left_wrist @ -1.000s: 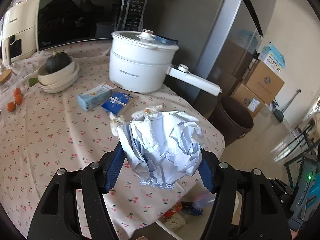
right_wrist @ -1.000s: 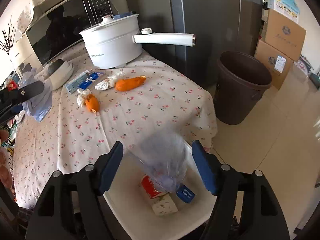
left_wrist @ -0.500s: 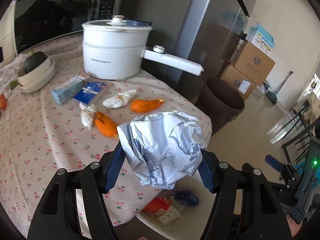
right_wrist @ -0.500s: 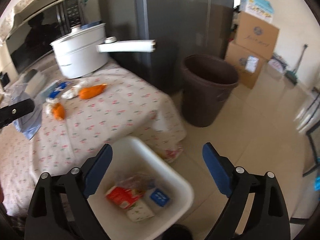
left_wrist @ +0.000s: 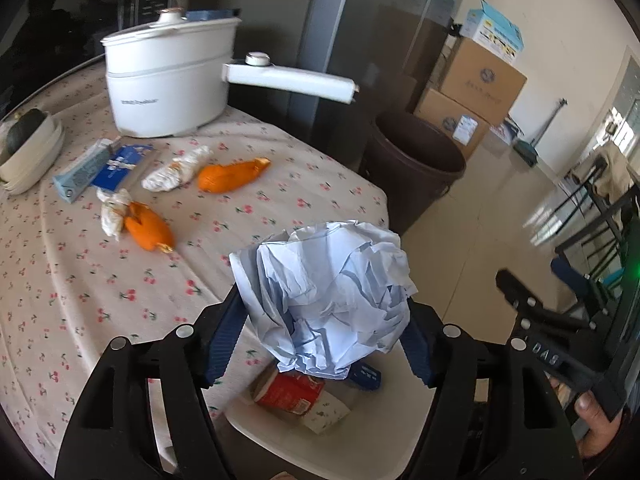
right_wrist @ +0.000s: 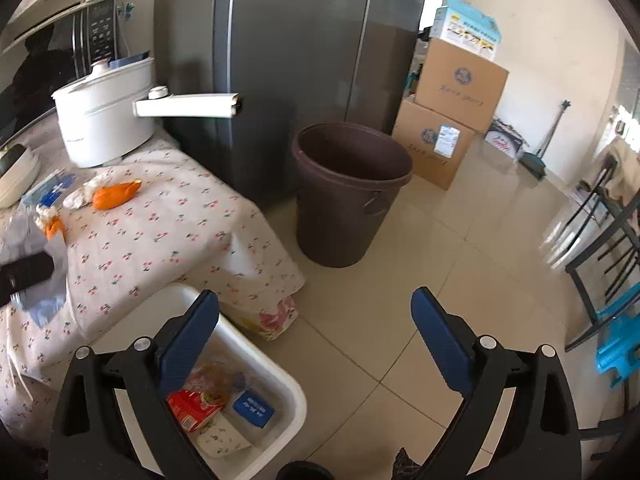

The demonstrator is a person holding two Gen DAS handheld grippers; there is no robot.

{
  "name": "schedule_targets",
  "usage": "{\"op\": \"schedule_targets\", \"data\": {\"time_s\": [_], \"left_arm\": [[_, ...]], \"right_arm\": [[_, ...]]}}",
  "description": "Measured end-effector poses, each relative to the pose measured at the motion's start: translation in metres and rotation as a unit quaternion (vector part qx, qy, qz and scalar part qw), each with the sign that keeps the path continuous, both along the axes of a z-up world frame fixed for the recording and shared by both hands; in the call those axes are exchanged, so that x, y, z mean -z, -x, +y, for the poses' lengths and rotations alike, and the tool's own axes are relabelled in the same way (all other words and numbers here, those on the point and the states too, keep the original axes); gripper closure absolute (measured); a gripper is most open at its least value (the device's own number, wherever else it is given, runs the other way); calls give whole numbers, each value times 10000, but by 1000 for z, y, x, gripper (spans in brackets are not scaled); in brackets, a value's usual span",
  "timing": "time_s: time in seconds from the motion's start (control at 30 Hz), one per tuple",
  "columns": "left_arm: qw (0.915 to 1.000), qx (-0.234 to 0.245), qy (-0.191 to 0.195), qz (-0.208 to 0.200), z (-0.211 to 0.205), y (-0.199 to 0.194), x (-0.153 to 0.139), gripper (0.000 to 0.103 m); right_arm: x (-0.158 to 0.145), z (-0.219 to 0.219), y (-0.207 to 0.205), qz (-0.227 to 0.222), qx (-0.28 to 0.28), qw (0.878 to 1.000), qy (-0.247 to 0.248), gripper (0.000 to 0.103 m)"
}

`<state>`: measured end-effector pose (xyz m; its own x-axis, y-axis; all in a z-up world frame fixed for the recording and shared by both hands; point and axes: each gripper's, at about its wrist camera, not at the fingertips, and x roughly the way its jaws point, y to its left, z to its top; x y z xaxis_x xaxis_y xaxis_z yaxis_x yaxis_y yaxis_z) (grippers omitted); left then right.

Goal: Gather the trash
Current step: 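Carry the paper and bottle over the white basin and open both tools, then grasp the white tissue with orange stains using the right tool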

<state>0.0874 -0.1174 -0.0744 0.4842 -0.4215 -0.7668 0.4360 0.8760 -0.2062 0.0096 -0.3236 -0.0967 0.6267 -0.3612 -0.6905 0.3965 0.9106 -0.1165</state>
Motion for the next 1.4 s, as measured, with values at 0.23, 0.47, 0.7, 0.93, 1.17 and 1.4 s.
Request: {"op": "schedule_targets", "data": {"time_s": [0.23, 0.47, 0.7, 0.93, 1.17, 1.4], "left_arm": [[9997, 110, -120, 175, -8, 1, 10, 28], [9998, 38, -173, 73, -6, 1, 8, 21], [9988, -248, -375, -196, 2, -2, 6, 21], [9972, -539, -450, -267, 18, -11, 5, 21], [9945, -878, -471, -313, 41, -21, 4, 21], [9909, -1224, -458, -320, 67, -29, 0, 21]], "right_arm": [[0, 0, -2, -14, 55, 10000, 57, 7], [0, 5, -5, -31, 31, 9999, 109, 7], [-3, 15, -12, -133, -4, 9999, 106, 7], [-6, 32, -25, -212, -99, 9997, 87, 7], [-8, 54, -39, -294, -243, 9992, 85, 7], [-10, 80, -54, -376, -420, 9984, 60, 7]]}}
